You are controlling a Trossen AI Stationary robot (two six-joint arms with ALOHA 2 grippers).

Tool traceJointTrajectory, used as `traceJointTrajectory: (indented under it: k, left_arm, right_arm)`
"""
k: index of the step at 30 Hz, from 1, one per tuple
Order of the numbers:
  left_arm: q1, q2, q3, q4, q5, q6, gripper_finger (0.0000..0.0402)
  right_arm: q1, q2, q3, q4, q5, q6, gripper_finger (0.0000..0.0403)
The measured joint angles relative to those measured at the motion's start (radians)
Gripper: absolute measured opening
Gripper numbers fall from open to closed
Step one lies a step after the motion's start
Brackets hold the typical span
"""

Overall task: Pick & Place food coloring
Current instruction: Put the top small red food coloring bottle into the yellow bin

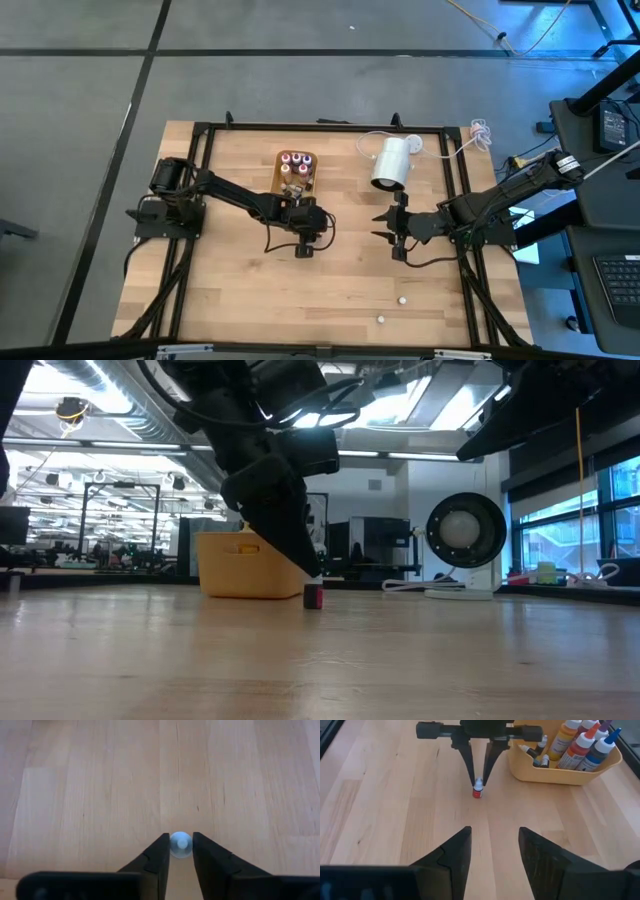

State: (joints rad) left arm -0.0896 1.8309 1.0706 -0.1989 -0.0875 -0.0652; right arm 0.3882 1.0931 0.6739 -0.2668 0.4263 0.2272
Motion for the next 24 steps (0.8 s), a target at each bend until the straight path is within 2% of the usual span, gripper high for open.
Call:
traceJointTrajectory:
  k: [9, 15, 18, 24]
  left_arm:
    - [0.0, -0.003, 0.002, -0.004, 0.0, 0.0, 0.0055]
    - [0.0, -0.106, 0.038, -0.064, 0.005, 0.018, 0.0052]
    - [0.014, -0.187, 0.04, -0.126, -0.041, 0.024, 0.0052]
    - [0.077, -0.325, 0.041, -0.272, -0.21, -0.049, 0.0052]
  right_arm:
    - [0.0, 0.0, 0.0, 0.0, 0.0, 0.0, 0.0165]
    - [0.0, 0.0, 0.0, -0.01, 0.001, 0.0, 0.0165]
    - [0.0, 0.001, 0.0, -0.013, 0.002, 0.0, 0.0165]
    - [0.0, 0.001, -0.001, -0.015, 0.002, 0.0, 0.0165]
